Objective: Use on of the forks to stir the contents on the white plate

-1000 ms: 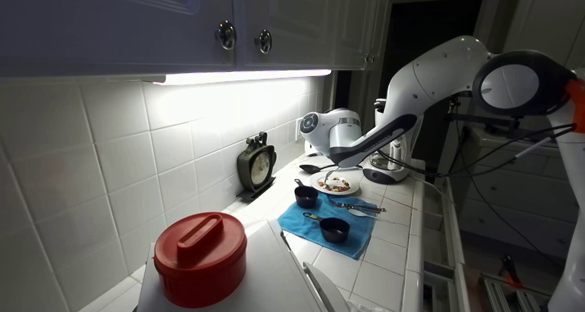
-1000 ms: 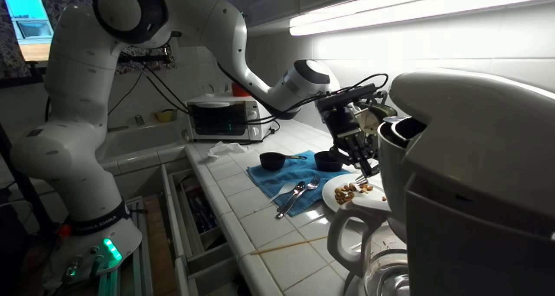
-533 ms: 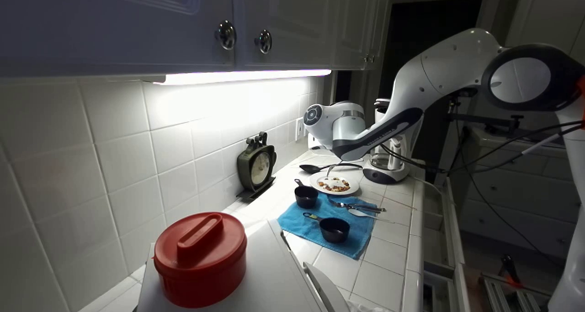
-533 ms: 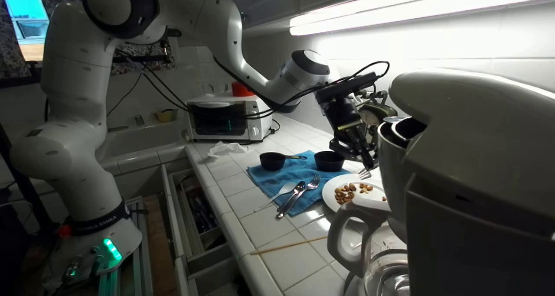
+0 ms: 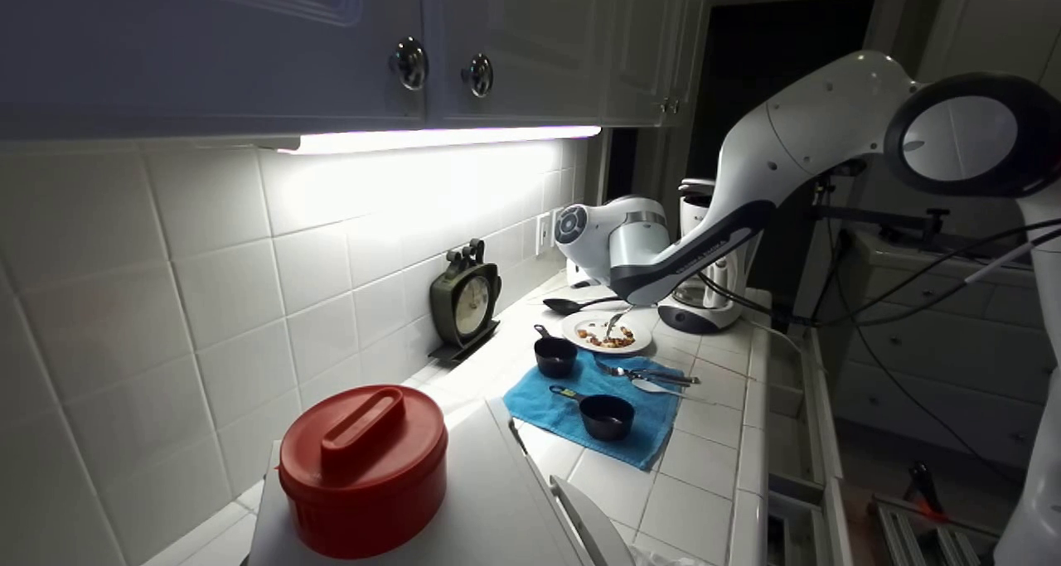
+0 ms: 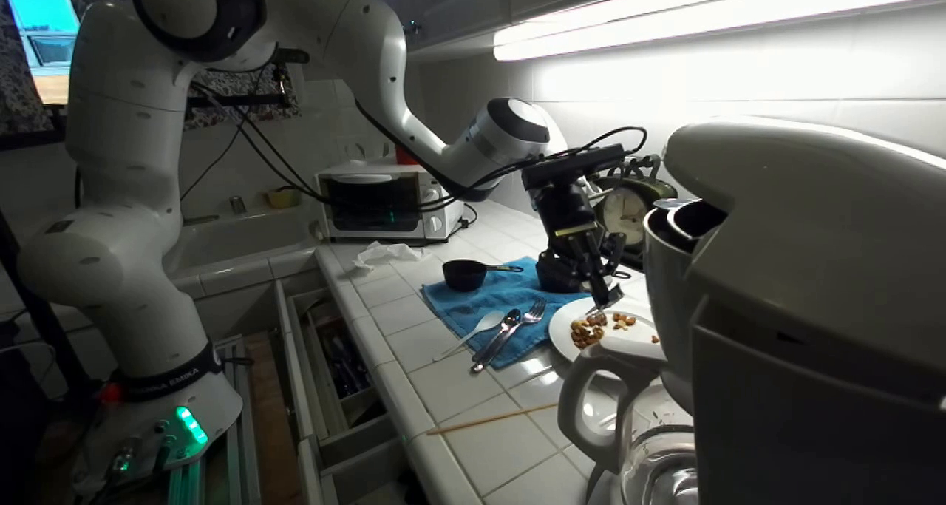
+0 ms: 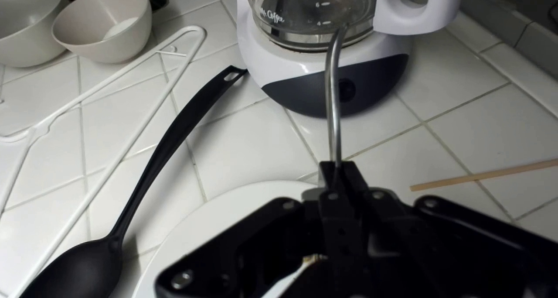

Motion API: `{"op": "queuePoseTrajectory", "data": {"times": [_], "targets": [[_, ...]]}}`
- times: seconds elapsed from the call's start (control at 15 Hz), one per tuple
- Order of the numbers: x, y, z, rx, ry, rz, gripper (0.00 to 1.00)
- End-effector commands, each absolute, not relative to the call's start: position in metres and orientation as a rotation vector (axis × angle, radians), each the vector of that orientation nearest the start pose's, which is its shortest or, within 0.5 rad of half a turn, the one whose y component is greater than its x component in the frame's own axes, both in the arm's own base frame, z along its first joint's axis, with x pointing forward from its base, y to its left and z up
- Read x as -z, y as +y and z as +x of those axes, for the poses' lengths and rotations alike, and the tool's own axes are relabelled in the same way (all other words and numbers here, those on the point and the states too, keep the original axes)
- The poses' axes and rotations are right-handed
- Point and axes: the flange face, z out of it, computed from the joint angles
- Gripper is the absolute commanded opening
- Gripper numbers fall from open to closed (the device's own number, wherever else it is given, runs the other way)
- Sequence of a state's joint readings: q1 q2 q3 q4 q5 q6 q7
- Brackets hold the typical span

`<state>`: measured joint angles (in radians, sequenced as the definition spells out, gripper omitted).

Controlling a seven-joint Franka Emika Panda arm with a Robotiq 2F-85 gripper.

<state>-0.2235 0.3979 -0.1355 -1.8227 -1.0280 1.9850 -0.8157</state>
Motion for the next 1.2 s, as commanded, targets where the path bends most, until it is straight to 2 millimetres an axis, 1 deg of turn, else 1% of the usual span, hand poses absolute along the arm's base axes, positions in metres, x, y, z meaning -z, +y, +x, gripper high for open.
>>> {"op": "queuePoseTrajectory", "data": {"times": [0.0,0.2,0.4,0.87,1.13], "targets": [[-0.326,-0.256,0.565,0.912,1.174,2.062,0.04],[-0.319,-0.254,0.565,0.925,1.180,2.069,0.04],[-0.321,-0.256,0.565,0.928,1.169,2.073,0.04],[-0.347,-0.272,0.555,0.896,1.081,2.092,0.04],[-0.356,-0.279,0.548,0.902,1.049,2.091,0.04]]}}
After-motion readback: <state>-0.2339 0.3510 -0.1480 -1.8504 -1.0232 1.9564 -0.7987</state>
